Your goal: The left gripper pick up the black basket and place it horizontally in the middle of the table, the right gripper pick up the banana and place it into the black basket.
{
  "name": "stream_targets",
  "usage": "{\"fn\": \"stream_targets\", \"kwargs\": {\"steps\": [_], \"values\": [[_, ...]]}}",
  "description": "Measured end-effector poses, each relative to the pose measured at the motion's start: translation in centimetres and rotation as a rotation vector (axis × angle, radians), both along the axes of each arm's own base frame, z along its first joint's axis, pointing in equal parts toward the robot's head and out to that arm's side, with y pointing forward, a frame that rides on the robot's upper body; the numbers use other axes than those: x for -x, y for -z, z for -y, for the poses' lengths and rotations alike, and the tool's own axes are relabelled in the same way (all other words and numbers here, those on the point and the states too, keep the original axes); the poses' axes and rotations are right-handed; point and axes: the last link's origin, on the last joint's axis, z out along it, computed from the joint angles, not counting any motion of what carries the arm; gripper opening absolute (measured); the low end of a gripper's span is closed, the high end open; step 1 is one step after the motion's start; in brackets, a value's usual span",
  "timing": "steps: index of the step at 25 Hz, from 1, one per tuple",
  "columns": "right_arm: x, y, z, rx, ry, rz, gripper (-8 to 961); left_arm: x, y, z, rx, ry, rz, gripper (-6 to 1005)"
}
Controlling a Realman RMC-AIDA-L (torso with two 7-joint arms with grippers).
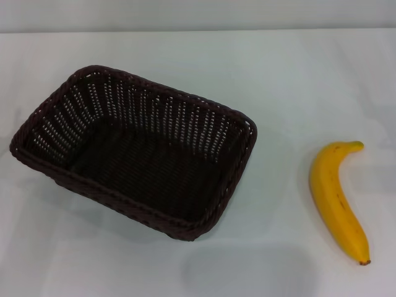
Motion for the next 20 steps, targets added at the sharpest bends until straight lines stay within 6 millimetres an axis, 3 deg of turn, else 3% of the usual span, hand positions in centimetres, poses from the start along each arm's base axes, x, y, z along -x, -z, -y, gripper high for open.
{"fn": "stream_targets", "kwargs": {"steps": [11, 20], "values": [[0.0, -0.3, 0.4, -0.016, -0.015, 0.001, 853, -1.1, 0.3, -0.4, -0.006, 0.050, 0.026, 889], [-0.4, -0.5, 0.9, -0.030, -0.006, -0.016, 851, -0.4, 0.6, 0.6, 0.006, 0.044, 0.182, 889]]}}
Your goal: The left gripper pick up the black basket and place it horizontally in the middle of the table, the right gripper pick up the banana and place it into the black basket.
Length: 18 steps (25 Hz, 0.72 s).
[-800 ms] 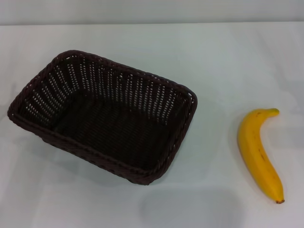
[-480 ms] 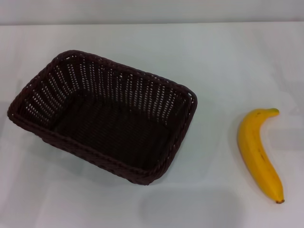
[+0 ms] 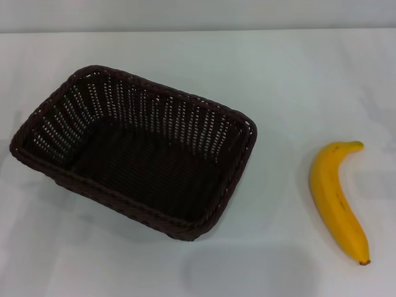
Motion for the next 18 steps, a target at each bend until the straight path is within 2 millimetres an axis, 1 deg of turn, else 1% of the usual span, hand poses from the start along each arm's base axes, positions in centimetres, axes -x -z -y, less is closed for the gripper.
{"fn": "stream_targets", "kwargs": {"steps": [5, 9, 13, 14, 15, 16, 18], "values": [[-0.2, 0.1, 0.0, 0.015, 0.013, 0.014, 850, 0.1, -0.3, 0.2, 0.062, 0.052, 0.041, 888], [-0.3, 0.2, -0.1, 0.024, 0.022, 0.017, 849, -0.1, -1.9, 0.0, 0.197, 0.161, 0.069, 888], [-0.3, 0.2, -0.1, 0.024, 0.019, 0.011, 848, -0.3, -5.2, -0.7, 0.343, 0.228, 0.121, 887], [-0.3, 0.2, -0.2, 0.024, 0.019, 0.009, 847, -0.3, -5.2, -0.7, 0.343, 0.228, 0.121, 887], [-0.2, 0.2, -0.2, 0.025, 0.018, 0.010, 847, -0.4, -7.8, -1.4, 0.459, 0.239, 0.134, 887], [-0.2, 0.2, -0.4, 0.026, 0.018, 0.011, 847, -0.5, -8.5, -1.6, 0.489, 0.239, 0.135, 887], [-0.1, 0.2, -0.6, 0.028, 0.019, 0.012, 846, -0.9, -10.4, -2.4, 0.605, 0.219, 0.134, 887]]}}
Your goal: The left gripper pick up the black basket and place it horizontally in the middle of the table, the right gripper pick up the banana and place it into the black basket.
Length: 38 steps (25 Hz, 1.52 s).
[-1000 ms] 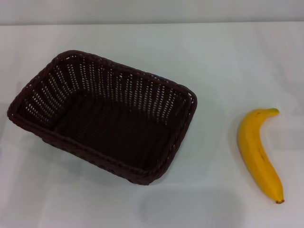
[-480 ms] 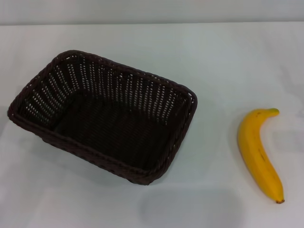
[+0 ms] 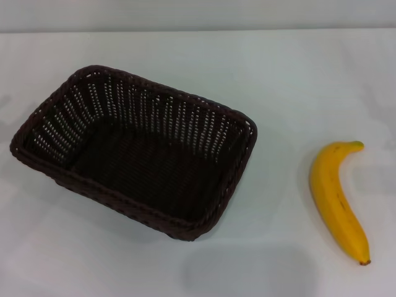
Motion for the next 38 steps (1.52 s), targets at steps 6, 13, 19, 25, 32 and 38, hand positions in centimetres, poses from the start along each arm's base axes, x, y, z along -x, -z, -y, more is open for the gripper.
{"fn": "stream_targets", "kwargs": {"steps": [6, 13, 19, 25, 32, 38], "values": [[0.2, 0.1, -0.2, 0.000, -0.007, -0.005, 845, -2.1, -3.3, -2.5, 0.263, -0.045, -0.123, 886], [0.1, 0.1, 0.2, -0.008, -0.007, -0.013, 843, -6.1, -5.5, -7.3, 0.592, -0.274, -0.421, 885], [0.4, 0.4, 0.0, 0.001, -0.020, -0.012, 842, -7.7, -4.1, -8.9, 0.725, -0.319, -0.596, 885], [0.6, 0.7, 0.2, 0.015, -0.034, -0.034, 840, -7.3, -0.9, -9.5, 0.836, -0.334, -0.672, 884], [0.3, 0.6, 0.6, 0.011, -0.028, -0.043, 838, -7.6, 3.0, -9.9, 0.845, -0.275, -0.689, 883], [0.4, 0.6, 0.3, 0.010, -0.029, -0.044, 837, -7.6, 4.7, -10.0, 0.873, -0.270, -0.671, 883]]}}
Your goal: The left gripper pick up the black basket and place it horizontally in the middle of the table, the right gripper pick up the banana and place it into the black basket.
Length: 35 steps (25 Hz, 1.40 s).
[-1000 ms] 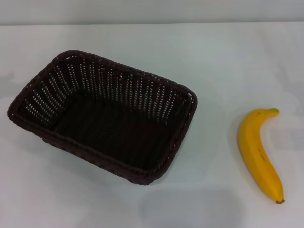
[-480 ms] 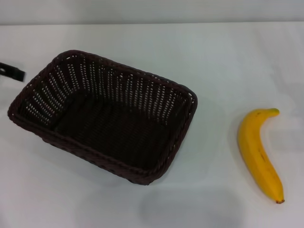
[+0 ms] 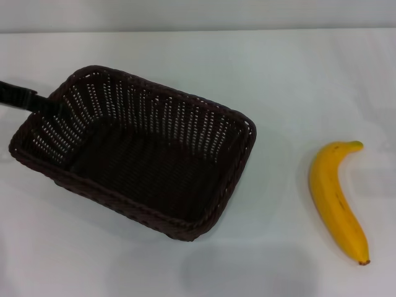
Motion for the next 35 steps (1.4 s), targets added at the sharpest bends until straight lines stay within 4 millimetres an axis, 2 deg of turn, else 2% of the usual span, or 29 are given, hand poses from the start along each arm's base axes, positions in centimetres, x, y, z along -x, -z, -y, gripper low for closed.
{"fn": "stream_targets", "kwargs": {"steps": [9, 15, 20, 27, 31, 35], "values": [[0.1, 0.0, -0.3, 0.001, 0.001, 0.007, 835, 0.6, 0.5, 0.2, 0.005, -0.022, -0.001, 882], [0.2, 0.0, -0.5, 0.004, 0.005, 0.005, 833, 0.6, 1.0, 0.1, 0.007, -0.023, 0.004, 666], [0.2, 0.0, -0.6, 0.005, 0.002, 0.000, 832, 0.3, 1.2, 0.0, 0.012, -0.023, 0.004, 424], [0.4, -0.1, -0.5, 0.000, -0.013, -0.013, 830, -0.2, 2.1, 0.0, 0.012, -0.055, 0.046, 291], [0.5, -0.3, -0.5, -0.002, -0.023, -0.023, 829, -1.2, 3.1, 0.1, 0.027, -0.085, 0.094, 215], [0.7, -0.4, -0.6, -0.004, -0.031, -0.016, 828, -2.5, 3.4, -0.5, 0.003, -0.166, 0.132, 170]]}}
